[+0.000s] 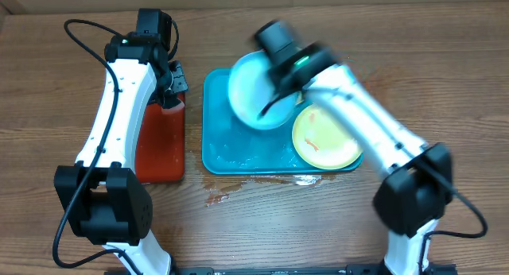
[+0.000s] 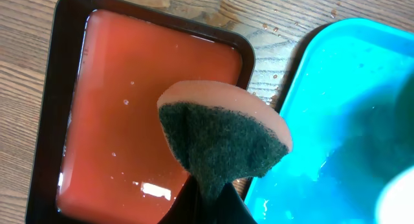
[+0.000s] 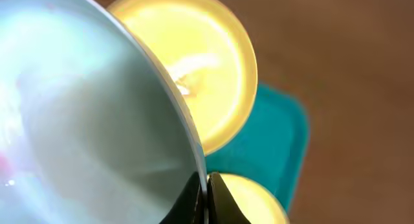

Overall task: Clean dirty plates on tray and stack at the side
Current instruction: 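Lift the white plate with the right gripper and carry it rightward, then lower the white plate onto the table right of the tray and release, then move the right gripper to the upper yellow plate and grasp its rim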

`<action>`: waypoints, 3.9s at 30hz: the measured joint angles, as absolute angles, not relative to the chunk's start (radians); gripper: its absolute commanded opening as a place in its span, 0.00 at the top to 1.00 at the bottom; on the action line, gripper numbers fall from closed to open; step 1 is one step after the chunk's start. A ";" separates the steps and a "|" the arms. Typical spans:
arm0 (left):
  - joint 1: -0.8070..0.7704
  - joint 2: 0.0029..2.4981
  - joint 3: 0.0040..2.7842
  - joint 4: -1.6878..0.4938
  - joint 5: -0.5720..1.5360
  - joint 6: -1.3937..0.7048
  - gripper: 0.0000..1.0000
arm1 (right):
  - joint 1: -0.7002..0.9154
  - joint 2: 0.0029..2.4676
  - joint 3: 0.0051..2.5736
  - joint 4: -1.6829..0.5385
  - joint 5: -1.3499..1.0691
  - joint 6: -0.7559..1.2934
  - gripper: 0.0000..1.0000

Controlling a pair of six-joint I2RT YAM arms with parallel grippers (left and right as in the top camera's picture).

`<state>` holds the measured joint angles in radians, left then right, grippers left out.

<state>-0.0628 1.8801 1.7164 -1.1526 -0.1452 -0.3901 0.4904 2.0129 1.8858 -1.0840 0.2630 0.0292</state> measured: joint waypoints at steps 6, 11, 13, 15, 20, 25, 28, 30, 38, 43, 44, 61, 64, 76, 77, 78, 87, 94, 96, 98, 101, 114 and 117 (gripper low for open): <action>-0.063 1.880 1.716 -1.153 -0.145 -0.390 0.95 | 0.123 2.013 1.886 -1.151 -0.158 0.079 0.96; -0.063 1.880 1.716 -1.153 -0.145 -0.390 0.96 | -0.095 2.013 1.868 -1.162 -0.281 0.094 0.96; -0.063 1.880 1.716 -1.153 -0.145 -0.390 0.96 | -0.159 2.014 1.843 -1.157 -0.294 0.098 0.96; -0.063 1.880 1.716 -1.152 -0.145 -0.390 0.96 | -0.223 2.015 1.810 -1.136 -0.306 0.108 0.96; -0.063 1.880 1.716 -1.151 -0.145 -0.390 0.96 | -0.356 2.023 1.734 -1.069 -0.314 0.128 0.96; -0.063 1.880 1.716 -1.151 -0.145 -0.390 0.96 | -0.428 2.023 1.649 -0.942 -0.279 0.167 0.96; -0.063 1.880 1.716 -1.151 -0.142 -0.390 0.96 | -0.434 2.023 1.590 -0.871 -0.239 0.196 0.95; -0.063 1.880 1.716 -1.151 -0.141 -0.390 0.96 | -0.432 2.023 1.547 -0.833 -0.222 0.209 0.96; -0.063 1.880 1.716 -1.151 -0.137 -0.390 0.96 | -0.430 2.024 1.486 -0.759 -0.202 0.232 0.91; -0.063 1.880 1.716 -1.151 -0.129 -0.390 0.96 | -0.430 2.024 1.483 -0.753 -0.202 0.241 0.71; -0.063 1.880 1.716 -1.151 -0.127 -0.390 0.96 | -0.430 2.024 1.483 -0.755 -0.202 0.241 0.70; -0.063 1.880 1.716 -1.130 -0.113 -0.390 0.96 | -0.209 2.024 1.623 -0.745 -0.507 0.072 0.53; -0.063 1.880 1.716 -1.130 -0.111 -0.390 0.96 | -0.075 2.025 1.623 -0.682 -0.435 0.047 0.53; -0.063 1.880 1.716 -1.129 -0.108 -0.390 0.96 | 0.225 2.126 1.623 -0.516 -0.119 -0.040 0.43; -0.063 1.880 1.716 -1.130 -0.108 -0.390 0.96 | 0.228 2.140 1.623 -0.514 -0.102 -0.042 0.42; -0.063 1.880 1.716 -1.130 -0.108 -0.390 0.96 | 0.229 2.154 1.623 -0.512 -0.086 -0.040 0.42; -0.063 1.880 1.716 -1.129 -0.108 -0.390 0.96 | 0.228 2.174 1.623 -0.510 -0.051 -0.030 0.60; -0.063 1.880 1.716 -1.129 -0.108 -0.390 0.96 | 0.241 2.180 1.623 -0.509 -0.075 -0.009 0.56; -0.063 1.880 1.716 -1.129 -0.108 -0.390 0.96 | 0.245 2.188 1.623 -0.510 -0.075 -0.003 0.56; -0.063 1.880 1.716 -1.130 -0.108 -0.390 0.96 | 0.250 2.201 1.623 -0.514 -0.075 0.004 0.56; -0.063 1.880 1.716 -1.129 -0.108 -0.390 0.96 | 0.252 2.218 1.623 -0.524 -0.083 0.014 0.59; -0.063 1.880 1.716 -1.126 -0.107 -0.390 0.96 | 0.321 2.219 1.660 -0.804 -0.217 0.065 0.77; -0.063 1.880 1.716 -1.125 -0.107 -0.390 0.96 | 0.371 2.211 1.698 -0.929 -0.229 0.077 0.49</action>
<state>-0.0628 1.8801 1.7164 -1.1252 -0.1074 -0.3901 0.3706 2.2108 1.6978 -0.9295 -0.2287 0.0769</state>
